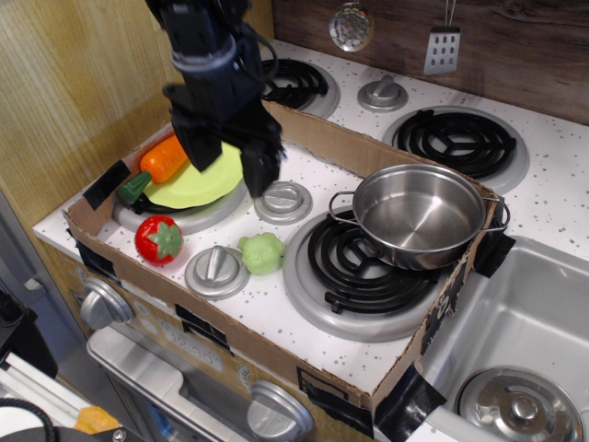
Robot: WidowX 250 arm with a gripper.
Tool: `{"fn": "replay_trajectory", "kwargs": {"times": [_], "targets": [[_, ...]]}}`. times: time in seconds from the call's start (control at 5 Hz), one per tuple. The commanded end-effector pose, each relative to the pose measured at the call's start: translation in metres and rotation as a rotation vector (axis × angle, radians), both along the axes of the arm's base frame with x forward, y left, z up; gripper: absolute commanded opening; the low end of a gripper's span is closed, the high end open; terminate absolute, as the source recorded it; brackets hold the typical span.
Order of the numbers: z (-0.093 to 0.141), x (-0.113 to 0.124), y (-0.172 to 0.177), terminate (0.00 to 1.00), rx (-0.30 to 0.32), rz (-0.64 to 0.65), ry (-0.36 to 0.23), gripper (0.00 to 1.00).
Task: Take carrot off plate
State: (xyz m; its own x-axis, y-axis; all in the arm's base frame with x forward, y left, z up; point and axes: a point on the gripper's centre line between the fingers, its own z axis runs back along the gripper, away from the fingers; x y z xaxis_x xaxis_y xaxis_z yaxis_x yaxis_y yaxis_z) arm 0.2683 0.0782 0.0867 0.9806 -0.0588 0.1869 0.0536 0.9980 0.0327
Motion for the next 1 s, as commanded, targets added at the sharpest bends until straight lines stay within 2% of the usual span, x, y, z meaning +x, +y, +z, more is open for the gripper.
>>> {"fn": "replay_trajectory", "kwargs": {"times": [0.0, 0.2, 0.4, 0.8], "targets": [[0.021, 0.019, 0.041, 0.0, 0.104, -0.014, -0.032, 1.0], [0.016, 0.021, 0.066, 0.0, 0.15, 0.042, -0.033, 1.0], [0.004, 0.023, 0.081, 0.0, 0.147, 0.065, -0.012, 1.0], [-0.02, 0.026, 0.089, 0.0, 0.1, 0.068, -0.036, 1.0]]}}
